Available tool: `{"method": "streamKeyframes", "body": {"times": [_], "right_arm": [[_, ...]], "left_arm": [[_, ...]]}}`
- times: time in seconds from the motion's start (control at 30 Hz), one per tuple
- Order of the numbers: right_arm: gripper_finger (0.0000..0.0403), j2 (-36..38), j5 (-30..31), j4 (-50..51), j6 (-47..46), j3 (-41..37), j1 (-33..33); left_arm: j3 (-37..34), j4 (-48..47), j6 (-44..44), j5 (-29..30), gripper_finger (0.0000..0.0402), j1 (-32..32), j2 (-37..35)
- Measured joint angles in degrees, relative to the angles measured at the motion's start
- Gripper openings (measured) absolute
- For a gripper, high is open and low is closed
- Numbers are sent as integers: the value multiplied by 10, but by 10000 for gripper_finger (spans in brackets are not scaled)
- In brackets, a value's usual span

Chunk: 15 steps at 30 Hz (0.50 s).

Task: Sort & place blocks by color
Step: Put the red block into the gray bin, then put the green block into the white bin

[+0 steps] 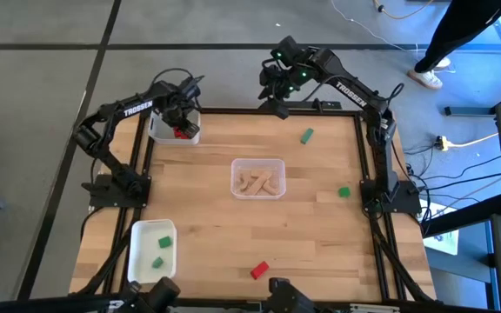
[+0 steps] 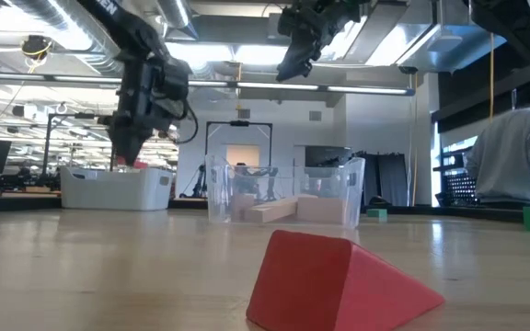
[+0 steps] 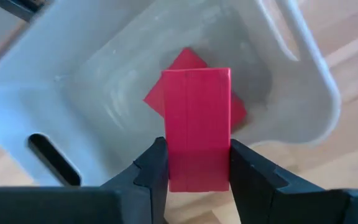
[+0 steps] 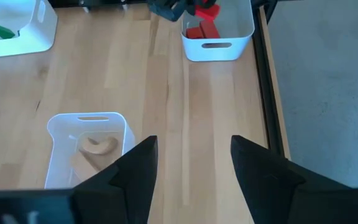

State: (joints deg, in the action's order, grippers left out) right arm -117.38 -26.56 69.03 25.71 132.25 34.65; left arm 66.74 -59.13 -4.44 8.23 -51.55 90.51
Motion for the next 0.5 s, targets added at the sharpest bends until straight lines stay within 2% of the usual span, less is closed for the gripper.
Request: {"method": "streamKeyframes", "body": {"times": [0.13,0.3,0.5], "right_arm": [[204,0,0,0,0,0,0],[204,0,0,0,0,0,0],[204,0,0,0,0,0,0]], "left_arm": [[-30,28,1,17,150,1,-1],[-36,50,13,76,162,0,-1],[-36,68,31,72,160,-1,-1]]}}
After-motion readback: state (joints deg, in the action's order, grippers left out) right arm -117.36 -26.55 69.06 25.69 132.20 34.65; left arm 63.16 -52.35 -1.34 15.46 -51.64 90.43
